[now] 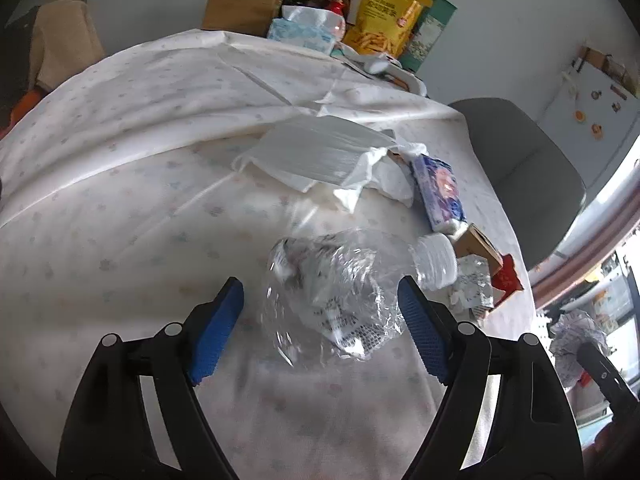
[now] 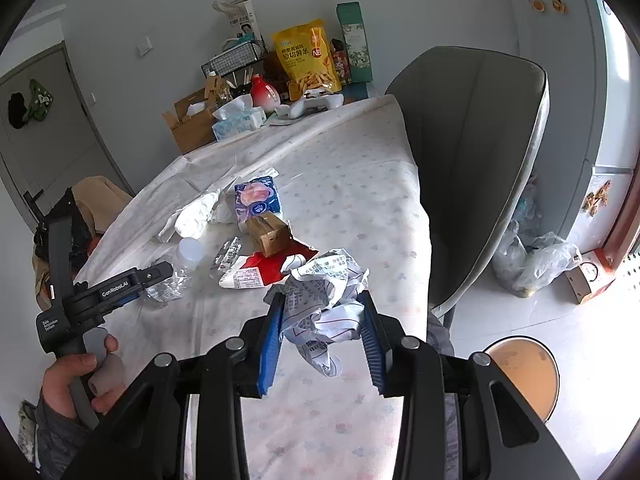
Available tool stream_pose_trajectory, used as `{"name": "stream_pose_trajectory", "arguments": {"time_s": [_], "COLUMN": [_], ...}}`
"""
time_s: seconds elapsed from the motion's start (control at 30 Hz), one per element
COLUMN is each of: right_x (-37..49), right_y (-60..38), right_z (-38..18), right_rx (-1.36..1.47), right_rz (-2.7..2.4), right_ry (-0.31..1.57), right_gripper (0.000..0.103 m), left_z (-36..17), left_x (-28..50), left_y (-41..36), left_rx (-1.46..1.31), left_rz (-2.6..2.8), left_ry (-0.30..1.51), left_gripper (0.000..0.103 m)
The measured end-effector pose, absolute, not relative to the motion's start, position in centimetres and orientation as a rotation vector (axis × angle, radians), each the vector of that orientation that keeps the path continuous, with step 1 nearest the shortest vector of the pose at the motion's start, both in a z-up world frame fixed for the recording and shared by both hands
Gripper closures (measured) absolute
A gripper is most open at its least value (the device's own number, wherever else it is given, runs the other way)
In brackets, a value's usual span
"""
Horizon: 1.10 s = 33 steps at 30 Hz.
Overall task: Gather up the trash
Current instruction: 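Grasp the clear plastic bottle with the left gripper while the right holds paper, then carry the paper and bottle over the floor bin with both grippers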
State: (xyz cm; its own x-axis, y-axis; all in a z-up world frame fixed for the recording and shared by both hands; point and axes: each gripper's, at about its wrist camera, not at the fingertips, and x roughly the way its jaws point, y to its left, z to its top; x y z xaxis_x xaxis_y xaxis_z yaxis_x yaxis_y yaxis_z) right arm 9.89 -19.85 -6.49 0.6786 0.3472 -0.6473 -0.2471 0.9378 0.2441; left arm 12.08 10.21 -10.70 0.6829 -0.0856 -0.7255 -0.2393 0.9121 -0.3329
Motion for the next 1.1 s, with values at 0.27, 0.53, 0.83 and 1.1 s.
{"name": "stream_pose_trajectory", "arguments": {"time_s": [0.27,0.53,0.83,1.1], "right_x": [9.4,9.4,9.8,9.7], "right_y": [-19.8,-20.4,-21.8,-22.5], "right_z": [-5.8,-5.9,-6.4,-6.0], "right_rx": [0.129,0.140,0.163,0.168], "right_rz": [0.334,0.326,0.298,0.283], "right_ry": [0.734,0.731,0.742,0.727], "right_gripper": [0.066,0.066,0.066,0.066], "left_z": [-8.7,-7.5,-8.4,-6.7], "left_x": [11.1,13.4,15.7,15.4], "left_y": [8.1,4.7,0.9,1.9], "left_rx": [-0.265,0.021,0.273,0.206], "left_rz": [0.045,0.075,0.117,0.153], "left_ry": [0.791,0.816,0.831,0.786], "left_gripper": [0.010,0.010,0.023,0.070]}}
